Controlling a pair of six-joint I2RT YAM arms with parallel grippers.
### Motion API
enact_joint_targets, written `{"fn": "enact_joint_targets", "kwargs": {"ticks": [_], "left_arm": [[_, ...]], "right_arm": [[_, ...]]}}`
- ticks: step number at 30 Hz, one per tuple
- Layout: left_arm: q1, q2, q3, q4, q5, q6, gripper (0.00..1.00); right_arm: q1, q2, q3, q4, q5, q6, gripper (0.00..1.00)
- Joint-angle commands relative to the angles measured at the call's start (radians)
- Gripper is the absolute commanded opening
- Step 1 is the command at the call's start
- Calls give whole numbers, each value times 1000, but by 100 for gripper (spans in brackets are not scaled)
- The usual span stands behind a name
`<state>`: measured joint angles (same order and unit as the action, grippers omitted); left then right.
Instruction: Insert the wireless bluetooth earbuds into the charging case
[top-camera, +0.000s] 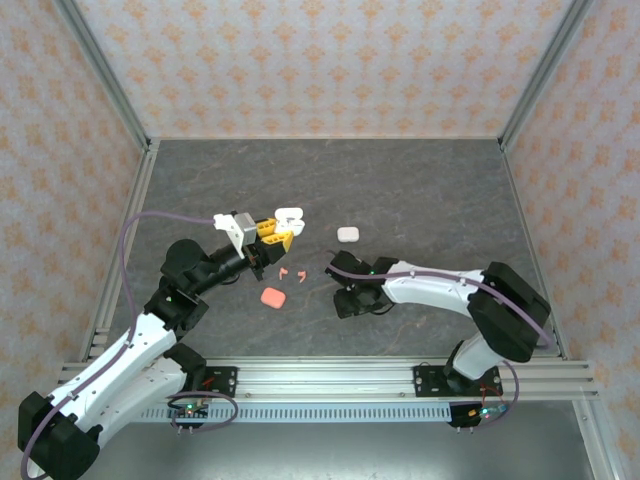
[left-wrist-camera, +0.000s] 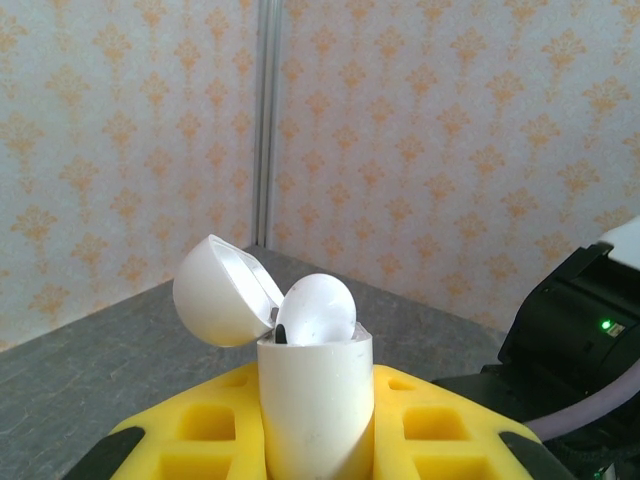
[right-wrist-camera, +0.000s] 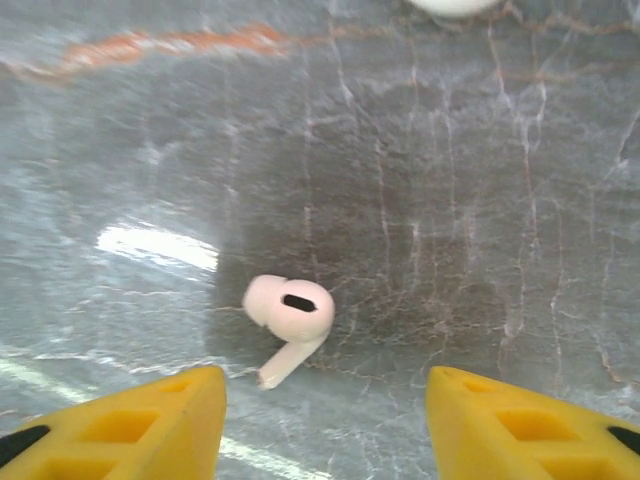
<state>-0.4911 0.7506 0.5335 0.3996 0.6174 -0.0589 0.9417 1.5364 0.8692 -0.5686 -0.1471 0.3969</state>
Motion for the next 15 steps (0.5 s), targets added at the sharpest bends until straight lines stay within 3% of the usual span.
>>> {"fn": "enact_joint_targets", "kwargs": {"ticks": [1, 6, 15], "left_arm": [[-7, -23, 1, -3, -21, 8, 0], [-7, -30, 3, -12, -22, 10, 0], [-6, -31, 5, -19, -24, 10, 0]], "right_arm": [[-13, -39, 42, 3, -7, -1, 56], [-64, 0, 42, 22, -22, -2, 51], [-64, 76, 60, 67, -88, -1, 44]]}}
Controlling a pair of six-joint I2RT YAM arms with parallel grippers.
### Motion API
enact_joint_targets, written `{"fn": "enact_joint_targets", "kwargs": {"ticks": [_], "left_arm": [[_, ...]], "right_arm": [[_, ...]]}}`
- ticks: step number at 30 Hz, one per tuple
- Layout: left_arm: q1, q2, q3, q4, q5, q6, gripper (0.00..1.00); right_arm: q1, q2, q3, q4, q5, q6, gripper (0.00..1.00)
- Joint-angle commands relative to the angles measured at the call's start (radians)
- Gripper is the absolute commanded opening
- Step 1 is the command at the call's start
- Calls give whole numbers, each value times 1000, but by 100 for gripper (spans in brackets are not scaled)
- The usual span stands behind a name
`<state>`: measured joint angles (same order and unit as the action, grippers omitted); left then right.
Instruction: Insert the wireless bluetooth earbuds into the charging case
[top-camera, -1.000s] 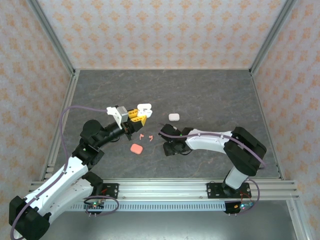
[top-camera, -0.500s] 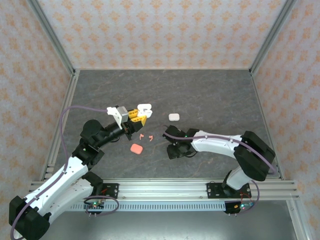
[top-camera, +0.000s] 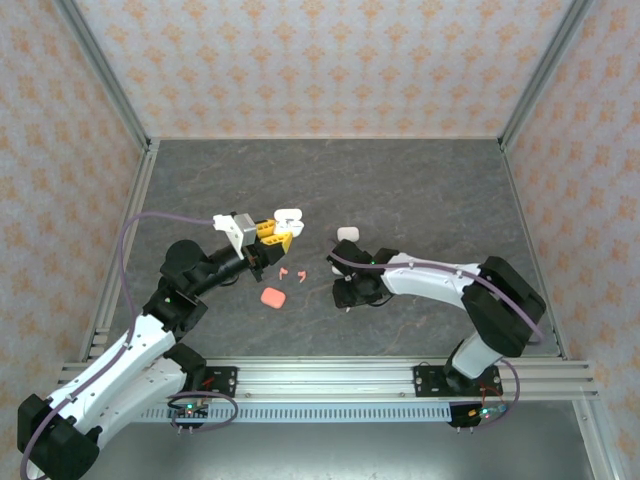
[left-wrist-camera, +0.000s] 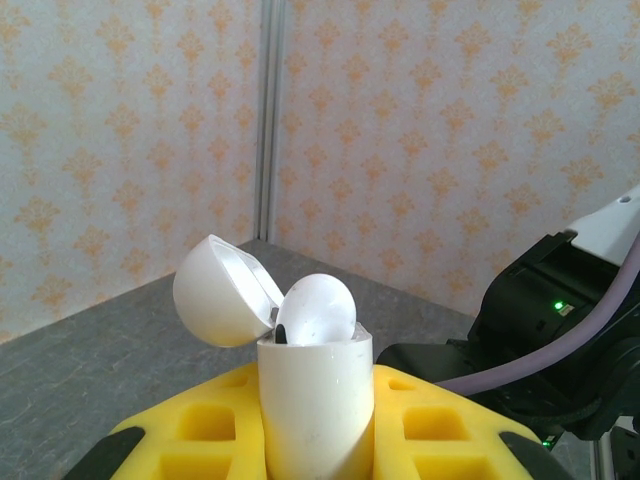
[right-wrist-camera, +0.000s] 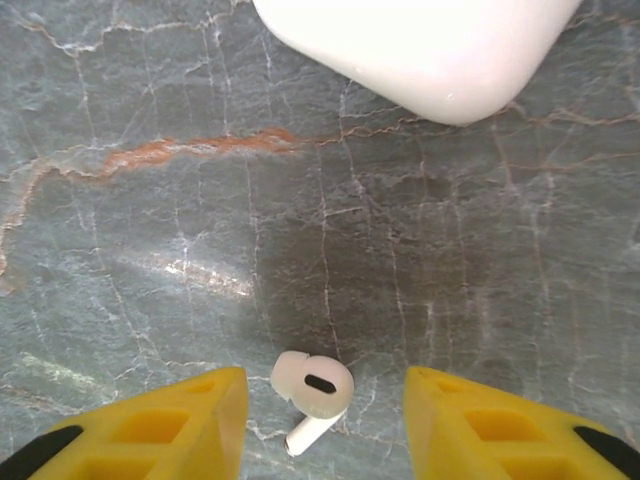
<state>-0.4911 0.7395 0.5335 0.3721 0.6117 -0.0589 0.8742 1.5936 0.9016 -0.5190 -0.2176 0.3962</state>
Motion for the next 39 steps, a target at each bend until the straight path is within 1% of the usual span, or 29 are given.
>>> {"fn": "enact_joint_targets", "kwargs": {"ticks": [1, 9, 12, 16, 19, 25, 31, 35, 39], "left_arm": [[-7, -20, 5, 8, -18, 10, 0], [-7, -20, 3, 1, -20, 14, 0], [-6, -20, 3, -5, -19, 16, 0], [-7, -21, 5, -13, -21, 21, 0], [-7, -21, 5, -17, -21, 19, 0], [-7, -13, -6, 6, -19, -12, 0], [-8, 37, -9, 80, 13, -83, 0], [-8, 81, -1, 142, 35, -131, 0], [-13, 126, 24, 170, 56, -168, 0]], "right_arm": [[4, 24, 28, 20, -21, 0, 44], [9, 86, 40, 41, -29, -2, 37], [12, 99, 43, 33, -28, -3, 31], [14, 89, 42, 14, -18, -9, 26], [14, 57, 41, -2, 1, -16, 25], [12, -67, 57, -43, 85, -60, 25], [-2, -300, 107, -67, 194, -158, 25], [-5, -459, 154, -25, 244, -270, 25], [-6, -550, 213, 44, 229, -381, 25]]}}
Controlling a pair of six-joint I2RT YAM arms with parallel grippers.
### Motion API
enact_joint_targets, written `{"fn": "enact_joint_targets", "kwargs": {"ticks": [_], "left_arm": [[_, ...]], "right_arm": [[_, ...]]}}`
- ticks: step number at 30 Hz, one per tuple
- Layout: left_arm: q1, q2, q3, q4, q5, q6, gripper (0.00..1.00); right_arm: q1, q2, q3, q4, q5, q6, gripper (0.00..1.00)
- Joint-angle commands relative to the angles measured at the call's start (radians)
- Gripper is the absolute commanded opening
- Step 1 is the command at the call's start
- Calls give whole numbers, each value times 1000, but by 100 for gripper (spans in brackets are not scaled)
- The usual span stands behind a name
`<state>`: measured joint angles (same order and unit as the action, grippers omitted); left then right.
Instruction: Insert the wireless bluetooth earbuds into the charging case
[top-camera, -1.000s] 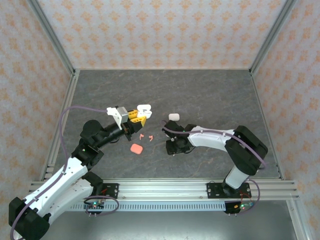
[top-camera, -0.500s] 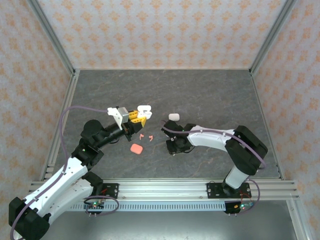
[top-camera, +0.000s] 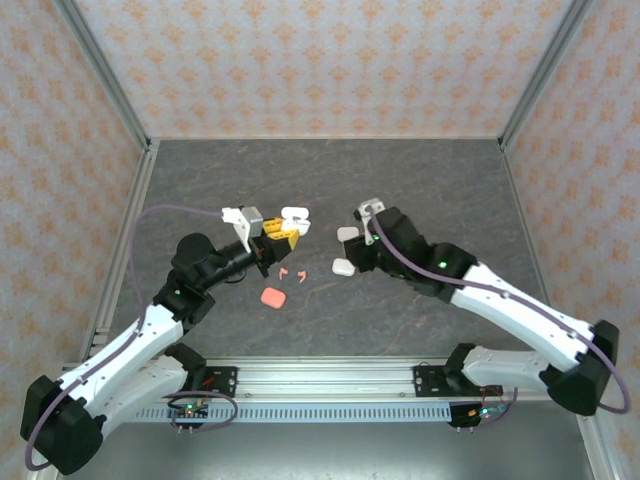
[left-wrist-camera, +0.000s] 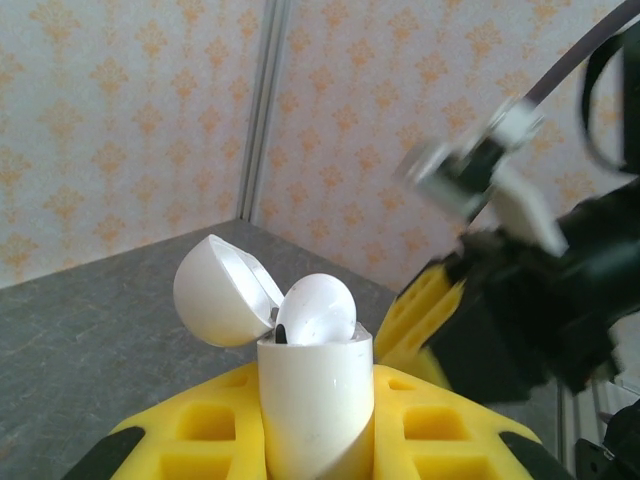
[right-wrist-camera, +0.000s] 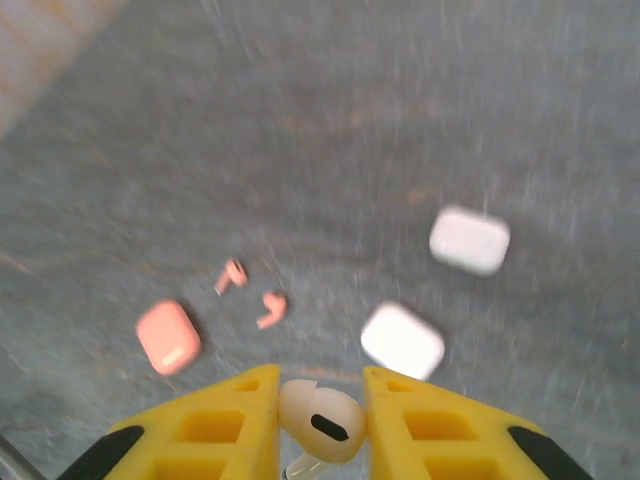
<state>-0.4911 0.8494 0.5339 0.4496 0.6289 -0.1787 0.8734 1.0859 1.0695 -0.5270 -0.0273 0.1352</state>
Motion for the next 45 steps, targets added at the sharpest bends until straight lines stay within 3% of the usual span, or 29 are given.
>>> {"fn": "enact_joint_targets", "kwargs": {"ticks": [1, 8, 17, 45], "left_arm": [[-14, 26, 28, 101, 41, -59, 0], [-70, 97, 51, 164, 39, -90, 0], [-107, 140, 58, 210, 11, -102, 0], [-111, 140, 60, 232, -7, -108, 0]], "right_arm": [[-5, -53, 58, 67, 22, -140, 25], [14, -42, 138, 218, -100, -247, 24], [49, 74, 205, 207, -56, -299, 24], [49, 118, 177, 114, -56, -208, 24]]}}
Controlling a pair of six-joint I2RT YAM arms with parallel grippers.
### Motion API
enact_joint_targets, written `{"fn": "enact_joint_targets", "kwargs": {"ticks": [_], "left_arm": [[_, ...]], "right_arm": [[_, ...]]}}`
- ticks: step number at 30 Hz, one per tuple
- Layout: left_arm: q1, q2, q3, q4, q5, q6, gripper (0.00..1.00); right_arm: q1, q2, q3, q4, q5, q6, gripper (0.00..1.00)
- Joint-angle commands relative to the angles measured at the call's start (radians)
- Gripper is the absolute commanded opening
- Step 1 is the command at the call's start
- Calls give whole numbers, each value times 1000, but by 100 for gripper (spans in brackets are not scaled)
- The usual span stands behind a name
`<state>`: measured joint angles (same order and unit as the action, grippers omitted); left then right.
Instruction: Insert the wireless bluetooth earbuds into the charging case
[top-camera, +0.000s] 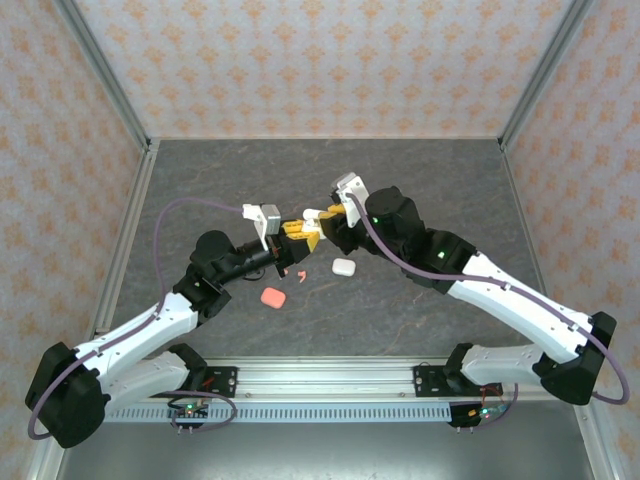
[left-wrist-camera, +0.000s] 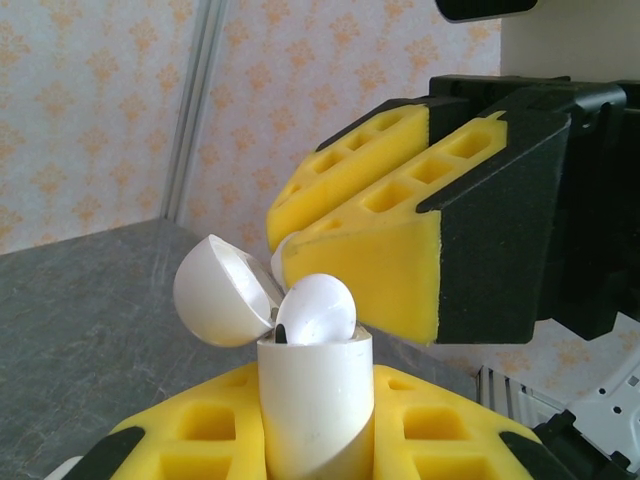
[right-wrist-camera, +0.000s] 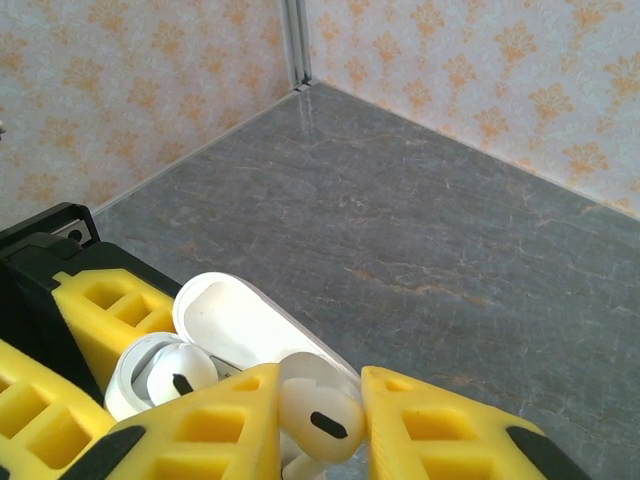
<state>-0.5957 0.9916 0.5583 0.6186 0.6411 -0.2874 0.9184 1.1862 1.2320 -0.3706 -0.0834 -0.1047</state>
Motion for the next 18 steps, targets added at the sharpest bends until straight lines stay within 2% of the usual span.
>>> {"fn": "enact_joint_targets", "kwargs": {"ticks": [1, 18], "left_arm": [[-7, -2, 34, 63, -23, 1, 0], [-7, 19, 30, 89, -31, 5, 0]], "right_arm": [[4, 18, 18, -47, -7, 46, 24], [4, 24, 77, -114, -51, 186, 29]]}}
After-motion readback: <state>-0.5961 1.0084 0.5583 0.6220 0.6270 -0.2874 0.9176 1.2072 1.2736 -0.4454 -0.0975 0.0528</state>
